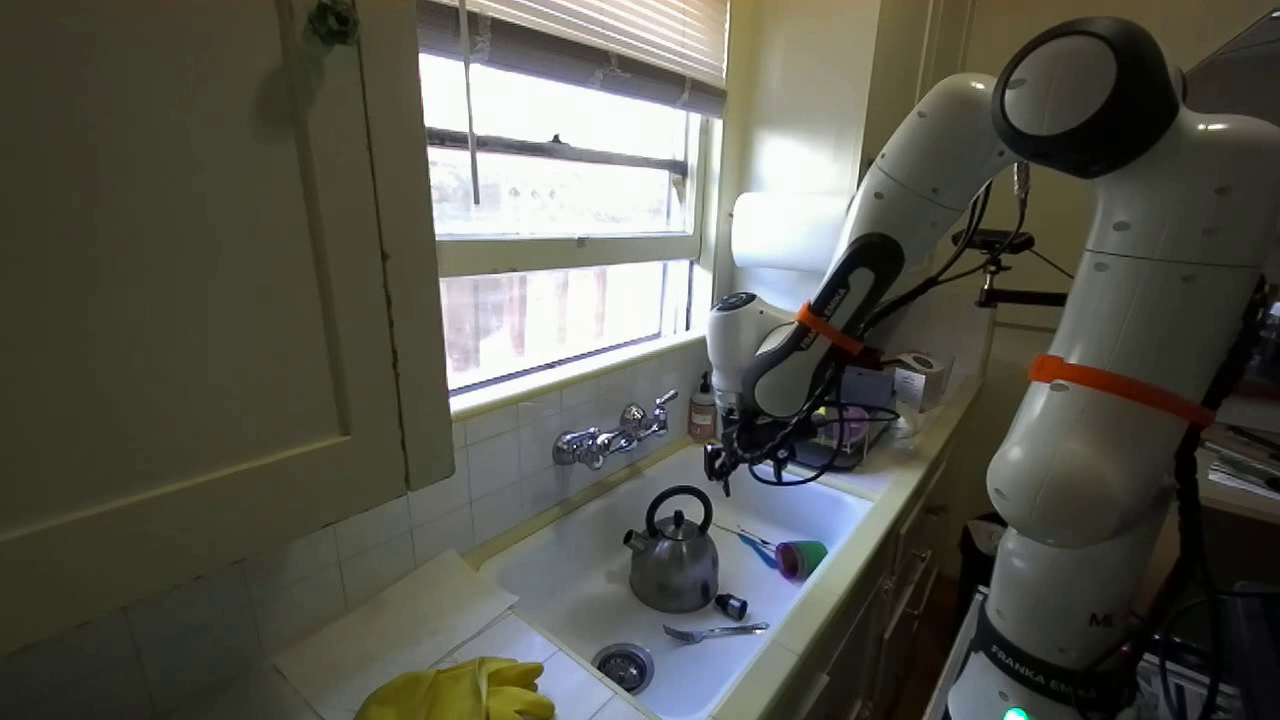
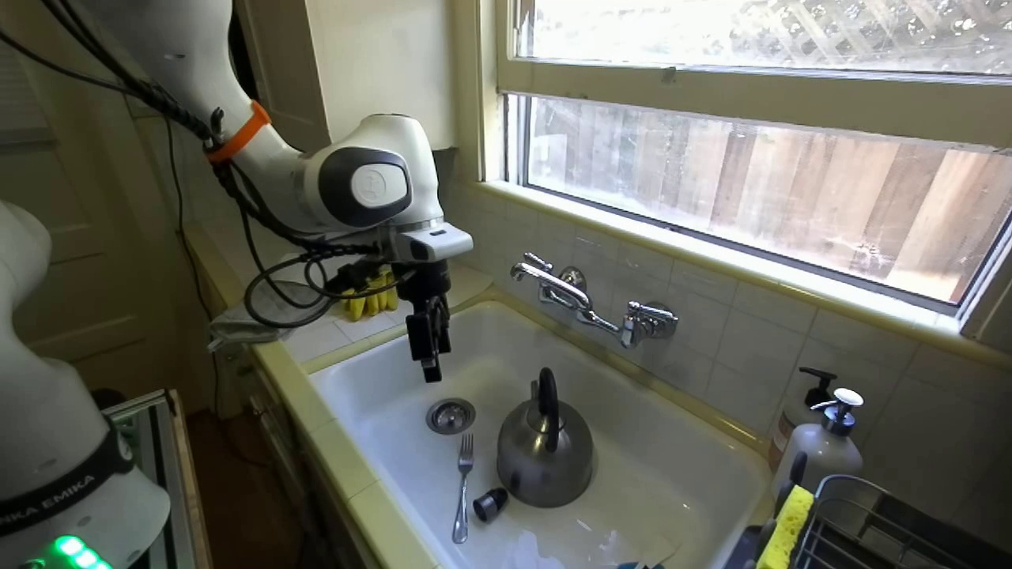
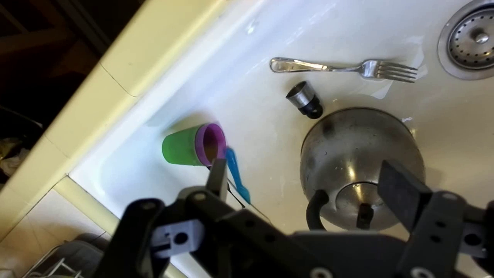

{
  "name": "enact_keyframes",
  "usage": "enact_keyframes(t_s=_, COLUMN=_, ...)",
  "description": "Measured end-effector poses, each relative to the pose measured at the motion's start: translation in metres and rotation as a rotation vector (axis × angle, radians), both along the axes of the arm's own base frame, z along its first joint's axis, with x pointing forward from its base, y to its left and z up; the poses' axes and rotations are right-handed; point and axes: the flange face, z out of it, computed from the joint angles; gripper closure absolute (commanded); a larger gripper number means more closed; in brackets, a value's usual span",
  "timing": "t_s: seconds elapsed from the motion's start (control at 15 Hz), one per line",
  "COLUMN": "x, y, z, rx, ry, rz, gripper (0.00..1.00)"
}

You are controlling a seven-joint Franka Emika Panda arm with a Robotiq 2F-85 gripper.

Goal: Remove the lid from the silver kettle then place the kettle on the dishrack.

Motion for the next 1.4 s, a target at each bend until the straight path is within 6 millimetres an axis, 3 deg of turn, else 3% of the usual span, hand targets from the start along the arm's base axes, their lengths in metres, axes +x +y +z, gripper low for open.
enact_keyframes(t_s=0.2, x=0.007, y=0.002, z=0.0, rx=-0.015, ry=-0.114, rz=-0.077, gripper=0.0)
enact_keyframes(t_s=0.47, x=0.013, y=-0.002, z=-0.014, rx=-0.015, ry=-0.25, rz=-0.135, gripper=0.0)
enact_keyframes(t_s=0.87, x=0.024, y=-0.025, z=-0.059, rx=-0.079, ry=-0.286, rz=-0.181, gripper=0.0)
enact_keyframes(t_s=1.4, x=0.027, y=-0.024, z=-0.055, rx=-0.079, ry=-0.294, rz=-0.171, gripper=0.0)
